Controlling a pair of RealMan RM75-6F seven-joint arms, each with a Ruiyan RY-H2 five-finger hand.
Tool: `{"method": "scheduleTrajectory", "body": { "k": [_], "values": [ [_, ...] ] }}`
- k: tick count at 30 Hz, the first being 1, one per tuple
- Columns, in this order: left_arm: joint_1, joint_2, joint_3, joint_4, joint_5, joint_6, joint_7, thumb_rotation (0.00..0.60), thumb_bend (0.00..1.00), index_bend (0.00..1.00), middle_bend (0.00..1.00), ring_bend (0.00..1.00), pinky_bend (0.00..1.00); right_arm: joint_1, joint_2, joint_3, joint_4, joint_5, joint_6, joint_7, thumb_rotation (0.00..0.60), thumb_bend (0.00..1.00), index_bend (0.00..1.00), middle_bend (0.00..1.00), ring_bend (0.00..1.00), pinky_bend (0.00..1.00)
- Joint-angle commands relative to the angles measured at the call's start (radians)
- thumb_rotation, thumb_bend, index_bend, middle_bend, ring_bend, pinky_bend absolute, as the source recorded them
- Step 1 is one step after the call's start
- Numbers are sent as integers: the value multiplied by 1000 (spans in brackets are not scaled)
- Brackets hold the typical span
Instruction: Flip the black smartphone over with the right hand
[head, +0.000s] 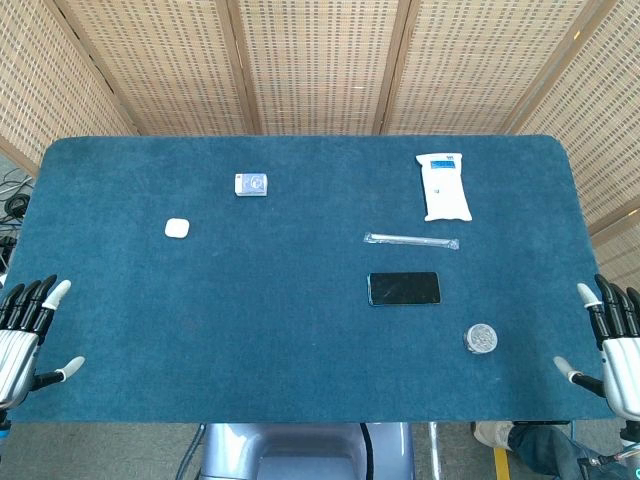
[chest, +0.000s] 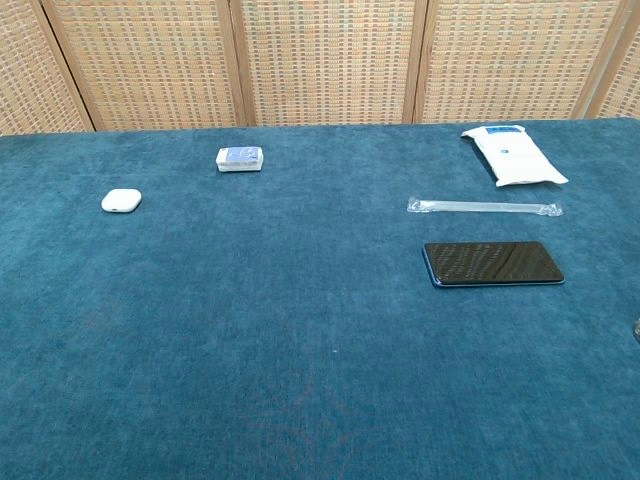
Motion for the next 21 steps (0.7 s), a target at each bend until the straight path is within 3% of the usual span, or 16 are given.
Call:
{"method": "scheduleTrajectory", "body": {
  "k": [1, 11, 21],
  "values": [
    [0, 1, 0, 0, -1, 0, -1, 600, 0, 0, 0, 0, 0, 3, 1, -4, -2, 1, -10, -7, 600, 0, 0, 0, 0, 0],
    [-3, -7, -6, 5, -7, -3, 10, 600, 0, 0, 0, 0, 0, 35, -9, -18, -8, -2, -86, -18, 600, 0, 0, 0, 0, 0],
    [-25, -33, -32, 13, -75, -50, 50, 600, 0, 0, 0, 0, 0, 316, -60, 84, 10, 94, -470, -62, 600, 0, 162, 0, 0, 0]
  ]
}}
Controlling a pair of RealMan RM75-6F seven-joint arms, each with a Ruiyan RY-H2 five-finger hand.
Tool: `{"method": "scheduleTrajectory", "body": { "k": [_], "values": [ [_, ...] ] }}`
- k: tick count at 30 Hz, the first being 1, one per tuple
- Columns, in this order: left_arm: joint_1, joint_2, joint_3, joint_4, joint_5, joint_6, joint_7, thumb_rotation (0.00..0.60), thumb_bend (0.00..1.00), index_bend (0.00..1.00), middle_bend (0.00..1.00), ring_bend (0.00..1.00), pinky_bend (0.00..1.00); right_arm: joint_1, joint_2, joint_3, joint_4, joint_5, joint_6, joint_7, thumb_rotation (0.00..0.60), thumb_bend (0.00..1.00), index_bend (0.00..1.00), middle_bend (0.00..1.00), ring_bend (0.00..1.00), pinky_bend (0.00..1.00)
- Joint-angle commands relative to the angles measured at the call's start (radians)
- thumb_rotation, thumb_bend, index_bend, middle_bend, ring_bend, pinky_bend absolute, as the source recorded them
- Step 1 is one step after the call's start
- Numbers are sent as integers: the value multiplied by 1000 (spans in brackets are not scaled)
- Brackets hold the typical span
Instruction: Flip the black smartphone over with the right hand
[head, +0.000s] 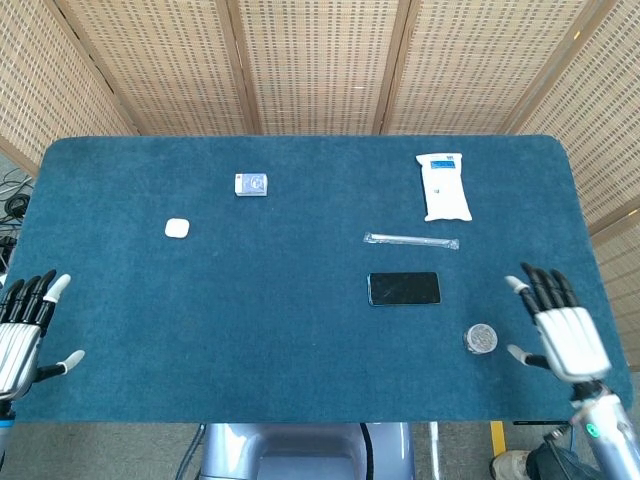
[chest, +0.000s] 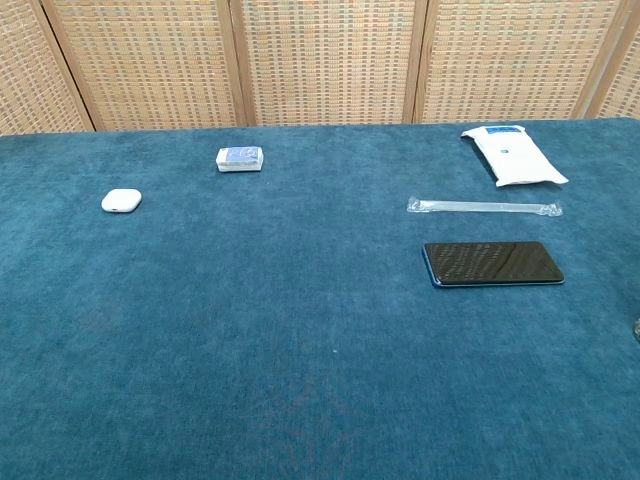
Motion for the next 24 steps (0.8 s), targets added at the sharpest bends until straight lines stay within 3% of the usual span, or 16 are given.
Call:
{"method": "scheduleTrajectory", "body": {
  "k": [1, 5, 12, 24],
  "values": [
    [-7, -10, -7, 3, -14, -11, 21, 600, 0, 0, 0, 0, 0, 160, -48, 71, 15, 85, -195, -42, 600, 0, 180, 0, 0, 0],
    [-16, -18, -14, 9, -43, -35, 31, 600, 0, 0, 0, 0, 0, 253, -125, 104, 51, 143, -295, -76, 600, 0, 259, 0, 0, 0],
    [-32, -23, -28, 17, -86, -69, 35, 600, 0, 0, 0, 0, 0, 395, -323, 137, 167, 317, -442, -208, 600, 0, 273, 0, 0, 0],
    [-45, -21, -31, 24, -112, -95, 25, 600, 0, 0, 0, 0, 0, 502, -504, 149, 255, 597, -461, -432, 600, 2, 274, 0, 0, 0]
  ]
}}
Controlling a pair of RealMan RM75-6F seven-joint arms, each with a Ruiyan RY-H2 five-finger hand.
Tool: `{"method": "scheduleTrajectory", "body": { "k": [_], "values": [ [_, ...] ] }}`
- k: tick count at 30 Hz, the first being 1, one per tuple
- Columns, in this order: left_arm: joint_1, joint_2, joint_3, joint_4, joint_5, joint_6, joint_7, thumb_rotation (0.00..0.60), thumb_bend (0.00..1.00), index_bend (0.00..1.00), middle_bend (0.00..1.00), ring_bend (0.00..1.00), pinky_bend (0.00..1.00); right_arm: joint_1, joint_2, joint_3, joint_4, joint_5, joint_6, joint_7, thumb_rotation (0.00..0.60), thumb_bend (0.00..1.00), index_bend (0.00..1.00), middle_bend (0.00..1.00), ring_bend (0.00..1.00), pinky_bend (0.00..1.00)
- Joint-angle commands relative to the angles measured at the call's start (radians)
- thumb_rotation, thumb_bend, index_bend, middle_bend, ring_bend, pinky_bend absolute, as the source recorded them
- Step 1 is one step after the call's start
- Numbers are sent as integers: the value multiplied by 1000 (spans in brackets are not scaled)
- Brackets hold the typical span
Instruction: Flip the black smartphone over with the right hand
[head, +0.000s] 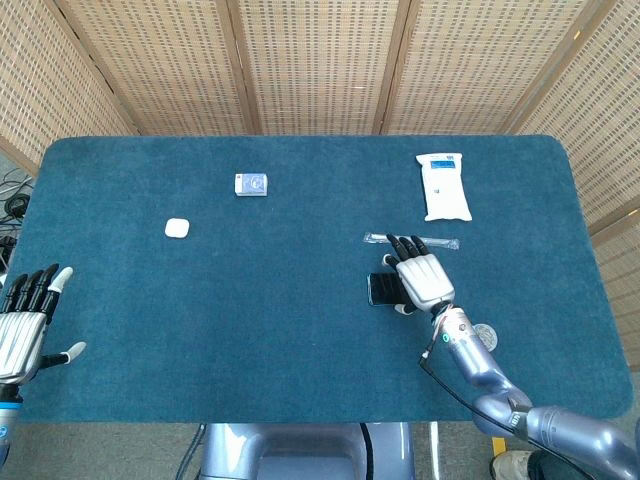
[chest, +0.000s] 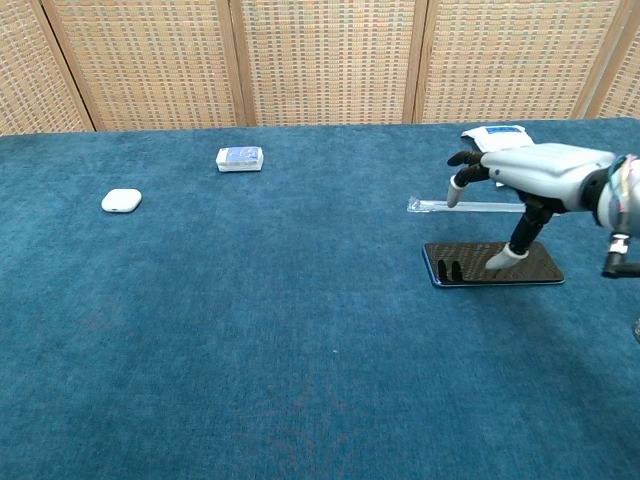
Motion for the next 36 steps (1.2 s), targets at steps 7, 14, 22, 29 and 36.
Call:
{"method": "scheduleTrajectory", "body": {
  "k": [7, 14, 22, 29, 36],
  "values": [
    [-6, 4, -4, 0, -18, -12, -9, 600, 0, 0, 0, 0, 0, 75, -107, -11, 69, 190, -1, -125, 600, 2, 274, 0, 0, 0],
    [-11, 0, -7, 8, -31, -18, -8, 600, 0, 0, 0, 0, 0, 119, -145, -13, 121, 277, -12, -159, 600, 2, 274, 0, 0, 0],
    [-17, -5, -7, 9, -39, -25, 3, 600, 0, 0, 0, 0, 0, 149, -164, -28, 177, 323, -38, -161, 600, 62, 285, 0, 0, 0],
    [-21, -6, -8, 9, -46, -29, 4, 600, 0, 0, 0, 0, 0, 170, -163, -40, 196, 363, -53, -174, 600, 203, 396, 0, 0, 0],
    [-22, -4, -7, 11, -48, -30, -1, 600, 0, 0, 0, 0, 0, 172, -143, -45, 159, 345, -40, -139, 600, 315, 524, 0, 0, 0]
  ]
}}
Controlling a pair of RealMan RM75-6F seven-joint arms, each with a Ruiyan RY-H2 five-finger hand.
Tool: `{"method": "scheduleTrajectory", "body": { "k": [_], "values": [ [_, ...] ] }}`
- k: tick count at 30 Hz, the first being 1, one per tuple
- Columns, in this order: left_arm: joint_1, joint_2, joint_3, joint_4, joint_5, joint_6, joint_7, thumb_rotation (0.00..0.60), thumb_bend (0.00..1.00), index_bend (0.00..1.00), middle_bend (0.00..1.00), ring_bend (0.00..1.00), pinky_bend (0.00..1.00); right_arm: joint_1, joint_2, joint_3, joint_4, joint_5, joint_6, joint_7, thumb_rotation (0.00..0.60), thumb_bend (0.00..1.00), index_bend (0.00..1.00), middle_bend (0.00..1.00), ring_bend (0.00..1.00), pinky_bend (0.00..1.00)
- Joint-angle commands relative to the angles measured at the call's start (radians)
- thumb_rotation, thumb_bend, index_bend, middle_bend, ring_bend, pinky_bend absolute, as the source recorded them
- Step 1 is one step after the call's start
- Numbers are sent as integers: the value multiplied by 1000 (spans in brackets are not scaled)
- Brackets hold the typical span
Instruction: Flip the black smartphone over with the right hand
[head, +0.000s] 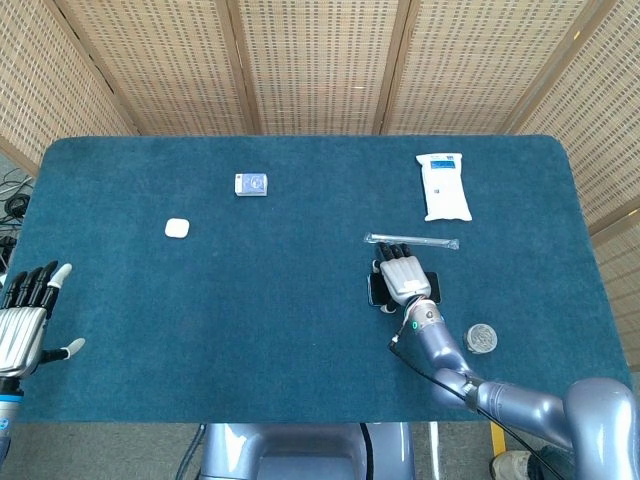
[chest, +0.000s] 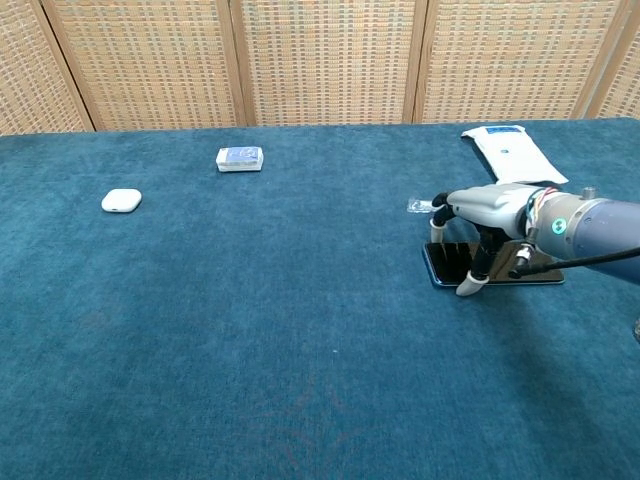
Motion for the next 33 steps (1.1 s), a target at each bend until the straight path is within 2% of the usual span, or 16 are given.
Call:
{"method": "scheduleTrajectory", "body": {
  "k": [1, 10, 17, 23, 33],
  "values": [
    [0, 1, 1, -1, 2, 2, -1, 600, 0, 0, 0, 0, 0, -5, 9, -4, -20, -29, 11, 28, 600, 315, 525, 0, 0, 0],
    [1, 2, 5, -3, 8, 8, -2, 600, 0, 0, 0, 0, 0, -26, 44, 3, -97, -126, 33, 139, 600, 317, 525, 0, 0, 0],
    [1, 3, 7, -3, 8, 9, -3, 600, 0, 0, 0, 0, 0, -62, 74, 58, -181, -226, 40, 344, 600, 316, 526, 0, 0, 0],
    [3, 5, 9, -5, 12, 13, -5, 600, 0, 0, 0, 0, 0, -93, 97, 79, -207, -340, 62, 507, 600, 311, 526, 0, 0, 0],
    [6, 6, 12, -9, 20, 23, -5, 600, 0, 0, 0, 0, 0, -153, 132, 67, -188, -477, 90, 751, 600, 318, 526, 0, 0, 0]
  ]
}}
